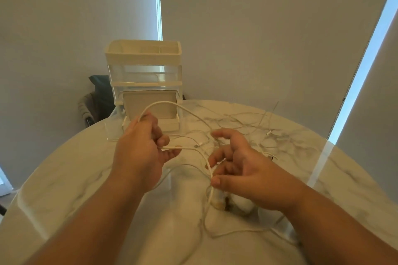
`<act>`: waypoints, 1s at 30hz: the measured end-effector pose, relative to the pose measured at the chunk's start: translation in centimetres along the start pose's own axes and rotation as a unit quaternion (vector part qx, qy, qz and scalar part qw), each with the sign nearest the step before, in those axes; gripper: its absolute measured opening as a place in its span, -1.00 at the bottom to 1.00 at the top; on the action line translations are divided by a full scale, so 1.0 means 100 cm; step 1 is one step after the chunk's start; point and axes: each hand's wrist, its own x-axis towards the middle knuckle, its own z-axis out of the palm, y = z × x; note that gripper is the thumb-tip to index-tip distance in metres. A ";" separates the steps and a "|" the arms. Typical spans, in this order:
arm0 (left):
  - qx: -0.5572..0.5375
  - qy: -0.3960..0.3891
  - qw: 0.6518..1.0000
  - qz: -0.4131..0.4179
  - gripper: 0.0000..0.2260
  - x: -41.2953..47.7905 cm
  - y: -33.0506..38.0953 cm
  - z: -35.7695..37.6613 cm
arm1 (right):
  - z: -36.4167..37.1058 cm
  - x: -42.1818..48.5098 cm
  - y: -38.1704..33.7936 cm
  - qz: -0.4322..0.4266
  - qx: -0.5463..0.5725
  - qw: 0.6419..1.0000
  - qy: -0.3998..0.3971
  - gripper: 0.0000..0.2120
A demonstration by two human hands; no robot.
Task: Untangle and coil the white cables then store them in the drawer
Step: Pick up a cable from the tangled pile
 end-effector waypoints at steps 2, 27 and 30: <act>-0.046 0.000 0.999 -0.023 -0.66 0.004 0.000 -0.004 | 0.004 -0.003 -0.005 0.018 -0.008 0.999 -0.043 -0.43; -0.028 -0.018 0.994 -0.107 -0.71 0.014 -0.012 -0.011 | 0.028 0.002 -0.001 -0.022 0.103 0.992 0.072 -0.74; 0.043 -0.022 0.995 -0.082 -0.67 0.014 -0.012 -0.013 | 0.030 0.003 0.000 -0.005 0.103 0.994 0.040 -0.77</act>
